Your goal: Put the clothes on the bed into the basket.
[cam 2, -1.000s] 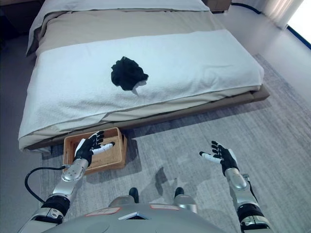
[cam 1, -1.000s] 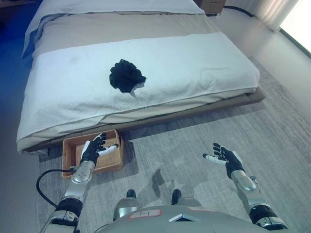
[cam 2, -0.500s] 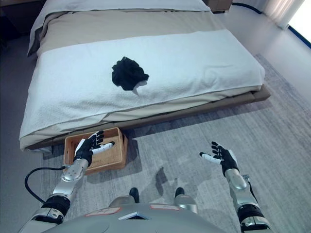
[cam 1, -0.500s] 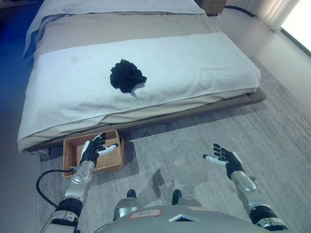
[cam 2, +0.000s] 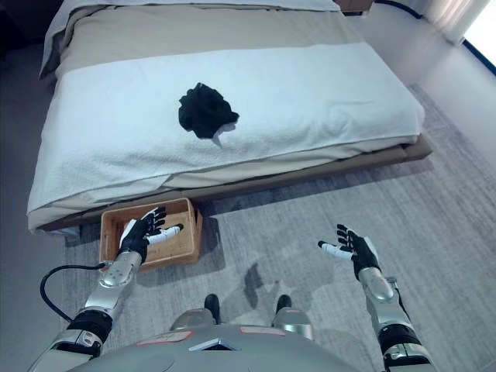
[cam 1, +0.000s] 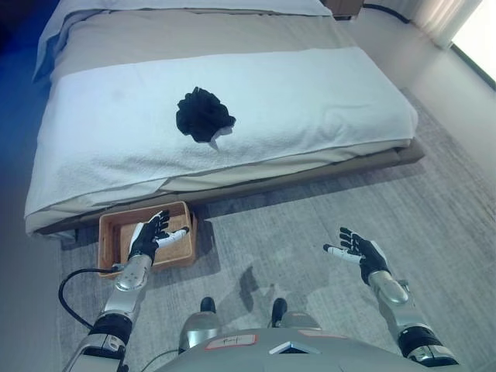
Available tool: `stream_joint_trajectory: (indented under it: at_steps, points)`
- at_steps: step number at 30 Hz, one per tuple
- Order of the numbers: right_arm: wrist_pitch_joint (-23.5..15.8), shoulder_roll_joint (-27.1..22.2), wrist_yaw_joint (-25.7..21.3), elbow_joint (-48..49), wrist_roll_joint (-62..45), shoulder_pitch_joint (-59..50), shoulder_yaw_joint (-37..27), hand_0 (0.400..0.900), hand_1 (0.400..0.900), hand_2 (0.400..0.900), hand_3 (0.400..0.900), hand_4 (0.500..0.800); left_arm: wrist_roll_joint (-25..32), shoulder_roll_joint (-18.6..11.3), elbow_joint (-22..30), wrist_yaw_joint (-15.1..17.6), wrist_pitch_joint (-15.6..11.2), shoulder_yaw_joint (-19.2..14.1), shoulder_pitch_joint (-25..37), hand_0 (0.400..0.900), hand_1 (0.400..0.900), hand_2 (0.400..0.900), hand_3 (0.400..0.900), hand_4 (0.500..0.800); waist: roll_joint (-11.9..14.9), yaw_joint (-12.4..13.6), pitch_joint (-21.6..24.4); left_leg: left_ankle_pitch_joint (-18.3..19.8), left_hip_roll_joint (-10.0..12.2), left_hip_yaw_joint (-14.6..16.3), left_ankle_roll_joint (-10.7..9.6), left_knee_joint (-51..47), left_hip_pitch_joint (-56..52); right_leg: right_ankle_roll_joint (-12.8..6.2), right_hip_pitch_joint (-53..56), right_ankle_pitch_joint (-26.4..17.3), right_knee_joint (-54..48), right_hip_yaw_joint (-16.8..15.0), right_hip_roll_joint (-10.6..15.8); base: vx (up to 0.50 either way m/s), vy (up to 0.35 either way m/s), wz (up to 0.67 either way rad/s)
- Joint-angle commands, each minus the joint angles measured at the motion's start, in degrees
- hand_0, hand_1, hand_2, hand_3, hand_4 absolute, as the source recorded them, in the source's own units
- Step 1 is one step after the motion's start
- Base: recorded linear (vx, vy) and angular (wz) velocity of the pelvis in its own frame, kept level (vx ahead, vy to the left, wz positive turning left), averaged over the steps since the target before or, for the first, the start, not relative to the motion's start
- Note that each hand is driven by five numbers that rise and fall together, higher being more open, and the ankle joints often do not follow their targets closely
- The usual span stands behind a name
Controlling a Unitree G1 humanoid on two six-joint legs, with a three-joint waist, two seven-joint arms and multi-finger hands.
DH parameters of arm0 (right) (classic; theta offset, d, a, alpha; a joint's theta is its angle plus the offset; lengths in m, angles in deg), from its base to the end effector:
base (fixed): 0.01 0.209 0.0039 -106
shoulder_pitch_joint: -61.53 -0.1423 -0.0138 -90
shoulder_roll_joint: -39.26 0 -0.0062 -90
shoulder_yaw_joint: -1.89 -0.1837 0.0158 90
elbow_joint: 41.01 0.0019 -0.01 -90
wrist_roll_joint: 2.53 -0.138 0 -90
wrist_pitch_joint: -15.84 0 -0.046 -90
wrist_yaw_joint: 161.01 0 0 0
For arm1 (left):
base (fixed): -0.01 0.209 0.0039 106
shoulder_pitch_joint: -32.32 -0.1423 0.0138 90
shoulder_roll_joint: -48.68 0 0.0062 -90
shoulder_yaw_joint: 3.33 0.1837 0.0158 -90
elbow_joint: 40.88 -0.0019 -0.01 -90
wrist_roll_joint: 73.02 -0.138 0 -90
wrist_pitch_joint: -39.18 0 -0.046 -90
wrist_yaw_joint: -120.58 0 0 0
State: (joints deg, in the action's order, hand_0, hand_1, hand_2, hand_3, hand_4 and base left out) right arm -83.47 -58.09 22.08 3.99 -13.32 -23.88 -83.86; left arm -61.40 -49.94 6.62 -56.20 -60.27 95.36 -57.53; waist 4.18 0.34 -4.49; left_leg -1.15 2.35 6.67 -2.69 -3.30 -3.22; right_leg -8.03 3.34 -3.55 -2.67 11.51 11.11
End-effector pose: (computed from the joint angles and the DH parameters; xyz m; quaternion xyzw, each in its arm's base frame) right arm 0.1208 -0.2673 -0.0650 -0.1113 0.3406 -0.0504 0.9322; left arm 0.1528 0.2576 -0.0514 0.1439 0.2832 0.0606 0.9463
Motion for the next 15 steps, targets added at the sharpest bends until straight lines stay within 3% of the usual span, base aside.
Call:
stream_joint_trajectory:
  at_steps: [1, 4, 7, 11, 12, 15]
  points:
    - [-2.92, -1.99, -0.68, 2.85, -3.24, -3.45, -1.49, 0.900, 0.900, 0.900, 0.900, 0.800, 0.96, -3.26, 2.85, 1.37, -3.87, -0.29, 6.06, 0.900, 0.900, 0.900, 0.900, 0.800, 1.37, 2.09, 0.99, 5.99, 0.42, -2.09, 0.27, 8.72, 2.94, -5.30, -6.18, -13.32, 15.40, -4.31, 14.84, 0.07, 0.397, 0.36]
    - [-2.93, -2.07, -0.40, 3.49, -3.23, -3.22, -1.19, 0.900, 0.900, 0.900, 0.900, 0.800, 0.29, -3.96, 2.73, 1.05, -3.48, -0.38, 6.25, 0.900, 0.900, 0.900, 0.900, 0.800, 0.76, 1.55, -0.94, 7.27, -2.46, -3.08, 2.95, 9.55, 1.29, -3.75, -11.30, -19.19, 25.23, -9.35, 15.14, 0.04, 0.362, 0.20]
    - [-2.76, -1.83, 0.36, 3.29, -3.15, -2.92, -1.03, 0.900, 0.900, 0.900, 0.900, 0.800, -0.25, -4.49, 2.43, 0.73, -3.07, -1.47, 5.95, 0.900, 0.900, 0.900, 0.900, 0.800, 0.25, 1.58, -2.20, 8.34, -3.24, -3.49, 4.09, 9.78, -0.32, -3.77, -14.62, -19.42, 28.41, -9.64, 14.30, 0.10, 0.193, 0.21]
    - [-2.63, -1.89, 1.43, 2.37, -3.49, -2.49, -1.56, 0.900, 0.900, 0.900, 0.900, 0.800, -0.23, -4.84, 1.98, 0.60, -3.33, -3.22, 4.93, 0.900, 0.900, 0.900, 0.900, 0.800, 1.17, 0.57, -2.31, 9.30, -3.45, -5.30, 2.40, 8.77, -2.31, -5.59, -16.79, -20.22, 18.10, -7.07, 15.08, 0.23, -0.042, 0.58]
    - [-2.72, -1.82, 1.48, 2.04, -3.59, -2.43, -1.73, 0.900, 0.900, 0.900, 0.900, 0.800, -0.36, -4.95, 1.44, 0.59, -3.48, -3.11, 5.14, 0.900, 0.900, 0.900, 0.900, 0.800, 1.18, -0.14, -2.48, 9.98, -2.87, -6.24, 1.57, 8.64, -3.04, -6.06, -16.67, -20.08, 13.07, -6.06, 14.56, 0.28, -0.115, 0.82]
    - [-2.72, -1.82, 1.73, 2.34, -3.56, -1.59, -2.57, 0.900, 0.900, 0.900, 0.900, 0.800, -0.88, -5.28, 1.31, 0.64, -3.60, -2.95, 5.31, 0.900, 0.900, 0.900, 0.900, 0.800, 1.21, -1.93, -2.67, 11.39, -1.72, -8.63, 0.45, 7.99, -4.89, -6.93, -18.42, -19.61, 4.18, -7.11, 11.67, 0.29, -0.035, 0.81]
